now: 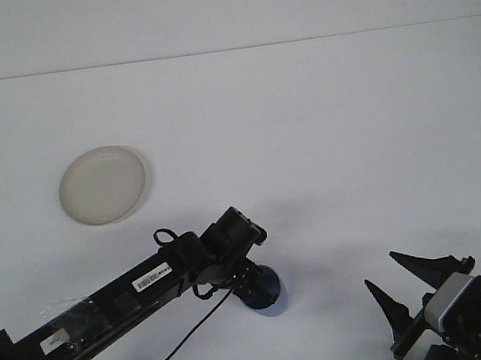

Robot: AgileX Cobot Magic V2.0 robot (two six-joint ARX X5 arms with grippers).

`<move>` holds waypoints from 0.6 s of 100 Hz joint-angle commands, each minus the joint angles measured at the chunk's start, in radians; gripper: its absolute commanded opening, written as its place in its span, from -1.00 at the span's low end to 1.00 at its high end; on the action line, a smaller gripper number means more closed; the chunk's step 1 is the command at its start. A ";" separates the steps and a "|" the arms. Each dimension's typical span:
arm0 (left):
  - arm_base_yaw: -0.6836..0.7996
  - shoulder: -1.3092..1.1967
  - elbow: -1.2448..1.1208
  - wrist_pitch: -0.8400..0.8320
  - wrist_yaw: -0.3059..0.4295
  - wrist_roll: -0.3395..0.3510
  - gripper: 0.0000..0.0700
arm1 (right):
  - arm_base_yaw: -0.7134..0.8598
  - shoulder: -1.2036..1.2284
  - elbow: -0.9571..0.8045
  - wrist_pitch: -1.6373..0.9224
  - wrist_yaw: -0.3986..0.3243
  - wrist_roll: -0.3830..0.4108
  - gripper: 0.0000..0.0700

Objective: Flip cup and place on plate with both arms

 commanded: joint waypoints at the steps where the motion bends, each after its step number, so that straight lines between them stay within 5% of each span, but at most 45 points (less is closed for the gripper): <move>1: 0.001 -0.009 0.046 -0.005 -0.005 0.034 -0.97 | 0.008 0.005 0.004 0.009 0.004 -0.005 0.22; 9: 0.025 -0.040 0.074 -0.041 -0.018 0.079 -0.97 | 0.008 0.005 0.004 0.009 0.004 -0.005 0.22; 27: 0.166 -0.132 0.150 -0.174 -0.179 0.169 -0.97 | 0.008 0.005 0.004 0.009 0.004 -0.001 0.22; 60: 0.691 -0.148 0.232 -0.127 -0.183 0.228 -0.97 | 0.008 0.005 0.004 0.009 0.004 0.007 0.22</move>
